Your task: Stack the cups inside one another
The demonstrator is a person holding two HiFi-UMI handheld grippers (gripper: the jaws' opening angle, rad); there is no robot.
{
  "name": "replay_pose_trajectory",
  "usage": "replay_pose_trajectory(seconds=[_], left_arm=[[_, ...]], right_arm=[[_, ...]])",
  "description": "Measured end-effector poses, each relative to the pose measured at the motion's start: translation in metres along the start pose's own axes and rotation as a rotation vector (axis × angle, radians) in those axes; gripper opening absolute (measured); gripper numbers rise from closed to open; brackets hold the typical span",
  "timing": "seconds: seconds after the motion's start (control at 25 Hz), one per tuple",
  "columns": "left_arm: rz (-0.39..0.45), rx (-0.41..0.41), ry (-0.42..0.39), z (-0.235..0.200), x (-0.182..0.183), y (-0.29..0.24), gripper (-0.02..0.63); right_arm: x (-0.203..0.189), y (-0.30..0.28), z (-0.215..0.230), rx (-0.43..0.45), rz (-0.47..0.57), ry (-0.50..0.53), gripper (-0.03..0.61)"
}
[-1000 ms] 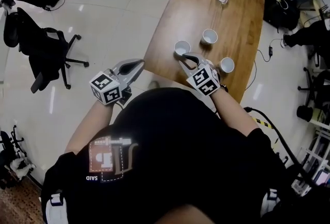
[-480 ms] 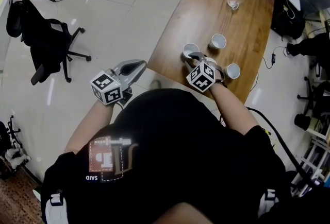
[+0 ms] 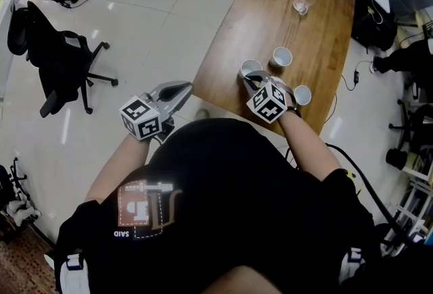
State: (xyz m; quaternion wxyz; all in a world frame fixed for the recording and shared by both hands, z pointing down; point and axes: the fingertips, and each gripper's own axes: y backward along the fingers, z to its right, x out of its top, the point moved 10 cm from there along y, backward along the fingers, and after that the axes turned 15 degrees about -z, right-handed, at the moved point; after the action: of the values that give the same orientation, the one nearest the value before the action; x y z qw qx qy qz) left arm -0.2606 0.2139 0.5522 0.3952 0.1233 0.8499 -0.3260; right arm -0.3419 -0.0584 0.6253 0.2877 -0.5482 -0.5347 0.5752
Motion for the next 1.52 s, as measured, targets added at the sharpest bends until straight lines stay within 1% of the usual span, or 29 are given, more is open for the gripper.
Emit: replay_pose_trajectory(seconds=[0.16, 0.28, 0.44, 0.56, 0.68, 0.72, 0.8, 0.84, 0.88, 0.96, 1.04, 1.12, 1.2, 1.24, 1.28, 1.4, 1.44, 1.48, 1.52], left_arm=[[0.015, -0.023, -0.018, 0.005, 0.009, -0.009, 0.002], [0.021, -0.034, -0.027, 0.006, 0.014, -0.015, 0.002], [0.018, -0.044, -0.034, 0.01, 0.017, -0.024, 0.002], [0.013, -0.047, -0.037, 0.013, 0.018, -0.027, 0.002], [0.007, -0.041, -0.034, 0.014, 0.016, -0.027, 0.002], [0.005, -0.038, -0.032, 0.013, 0.015, -0.025, 0.002], [0.0, -0.033, -0.028, 0.011, 0.014, -0.022, 0.002], [-0.001, -0.033, -0.027, 0.01, 0.013, -0.022, 0.002], [-0.001, -0.035, -0.027, 0.009, 0.013, -0.022, 0.002], [0.004, -0.043, -0.032, 0.008, 0.015, -0.023, 0.002], [0.01, -0.054, -0.037, 0.006, 0.019, -0.027, 0.002], [0.015, -0.074, -0.049, 0.007, 0.026, -0.038, 0.002], [0.016, -0.103, -0.07, 0.012, 0.035, -0.054, 0.002], [0.015, -0.117, -0.083, 0.015, 0.04, -0.062, 0.002], [0.012, -0.13, -0.096, 0.019, 0.044, -0.07, 0.002], [-0.011, -0.154, -0.127, 0.028, 0.052, -0.093, 0.002], [-0.023, -0.16, -0.136, 0.031, 0.055, -0.1, 0.002], [-0.036, -0.166, -0.145, 0.033, 0.056, -0.108, 0.002], [-0.047, -0.173, -0.151, 0.037, 0.057, -0.115, 0.002]], right_arm=[[-0.008, 0.05, 0.032, -0.043, 0.084, -0.11, 0.028], [-0.021, 0.078, 0.062, -0.09, 0.105, -0.179, 0.028], [-0.045, 0.086, 0.096, -0.145, 0.04, -0.21, 0.028], [-0.059, 0.072, 0.108, -0.142, -0.026, -0.215, 0.028], [-0.067, 0.049, 0.113, -0.122, -0.079, -0.216, 0.032], [-0.068, 0.044, 0.113, -0.115, -0.084, -0.22, 0.049], [-0.068, 0.043, 0.113, -0.119, -0.068, -0.239, 0.104], [-0.067, 0.052, 0.113, -0.134, -0.037, -0.254, 0.123], [-0.065, 0.068, 0.113, -0.154, 0.014, -0.276, 0.126], [-0.064, 0.108, 0.107, -0.178, 0.172, -0.34, 0.12], [-0.074, 0.142, 0.091, -0.146, 0.337, -0.419, 0.097], [-0.099, 0.156, 0.067, -0.078, 0.438, -0.508, 0.075], [-0.135, 0.157, 0.04, -0.037, 0.478, -0.617, 0.057], [-0.153, 0.155, 0.026, -0.036, 0.488, -0.68, 0.051], [-0.17, 0.152, 0.012, -0.05, 0.497, -0.747, 0.049], [-0.213, 0.142, -0.023, -0.139, 0.533, -0.947, 0.023], [-0.224, 0.137, -0.032, -0.151, 0.543, -1.004, 0.016], [-0.233, 0.132, -0.039, -0.149, 0.545, -1.043, 0.014], [-0.239, 0.128, -0.045, -0.142, 0.538, -1.061, 0.014]])
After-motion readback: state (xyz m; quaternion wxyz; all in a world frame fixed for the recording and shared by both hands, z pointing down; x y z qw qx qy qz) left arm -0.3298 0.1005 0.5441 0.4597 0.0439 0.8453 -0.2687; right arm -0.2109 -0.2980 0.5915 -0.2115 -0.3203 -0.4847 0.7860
